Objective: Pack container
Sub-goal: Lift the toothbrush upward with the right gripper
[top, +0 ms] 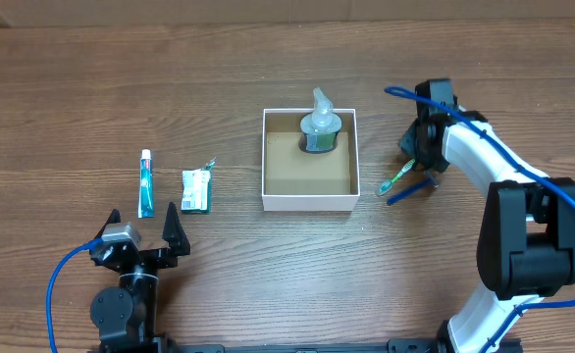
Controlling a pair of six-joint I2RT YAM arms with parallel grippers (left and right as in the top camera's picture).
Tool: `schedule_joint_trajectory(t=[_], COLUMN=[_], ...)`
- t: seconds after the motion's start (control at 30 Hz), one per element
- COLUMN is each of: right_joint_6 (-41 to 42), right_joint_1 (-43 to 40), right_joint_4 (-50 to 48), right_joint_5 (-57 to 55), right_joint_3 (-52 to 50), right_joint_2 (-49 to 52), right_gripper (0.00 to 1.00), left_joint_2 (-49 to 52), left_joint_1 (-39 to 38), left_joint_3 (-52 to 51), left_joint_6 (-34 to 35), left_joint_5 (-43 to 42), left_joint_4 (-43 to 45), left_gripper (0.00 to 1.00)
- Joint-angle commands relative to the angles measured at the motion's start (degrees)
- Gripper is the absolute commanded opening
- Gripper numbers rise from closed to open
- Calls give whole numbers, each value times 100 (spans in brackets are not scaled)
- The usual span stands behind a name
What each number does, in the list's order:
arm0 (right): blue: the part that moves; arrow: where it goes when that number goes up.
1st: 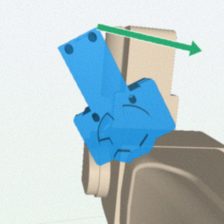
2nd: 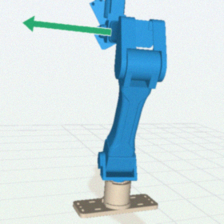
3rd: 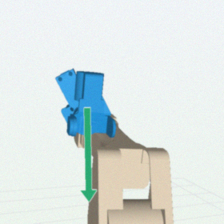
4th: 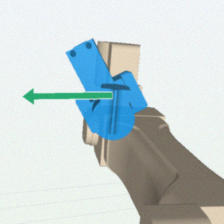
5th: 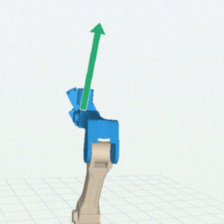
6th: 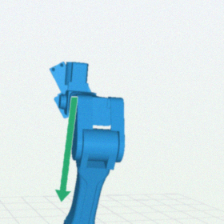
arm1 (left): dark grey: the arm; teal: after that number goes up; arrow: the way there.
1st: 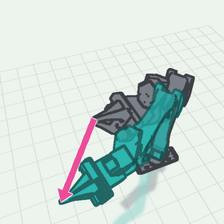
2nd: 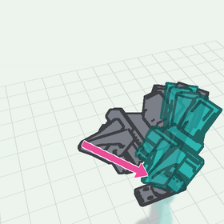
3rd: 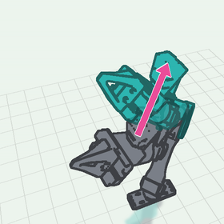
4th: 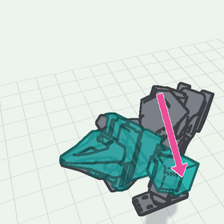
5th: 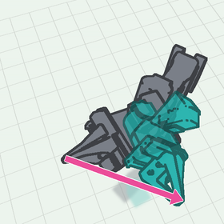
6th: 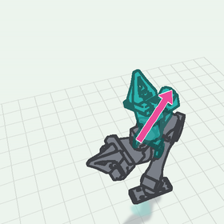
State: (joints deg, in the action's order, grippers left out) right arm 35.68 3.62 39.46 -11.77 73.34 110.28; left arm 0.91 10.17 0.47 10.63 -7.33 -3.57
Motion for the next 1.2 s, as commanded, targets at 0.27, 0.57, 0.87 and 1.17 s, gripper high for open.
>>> schedule_joint_trajectory(t=[0.27, 0.57, 0.87, 1.17], right_joint_6=[769, 807, 739, 472], right_joint_1=[57, 92, 76, 76], right_joint_4=[656, 275, 319, 699], right_joint_5=[114, 138, 131, -146], right_joint_3=[389, 203, 227, 754], right_joint_2=[184, 693, 688, 671], right_gripper=[57, 53, 20, 11], left_joint_2=[-59, -59, -59, -59], left_joint_1=[28, 28, 28, 28], left_joint_3=[-17, -17, -17, -17], left_joint_6=[92, 92, 92, 92], left_joint_5=[-83, -83, -83, -83], left_joint_4=[-7, -7, -7, -7], left_gripper=[100, 100, 100, 100])
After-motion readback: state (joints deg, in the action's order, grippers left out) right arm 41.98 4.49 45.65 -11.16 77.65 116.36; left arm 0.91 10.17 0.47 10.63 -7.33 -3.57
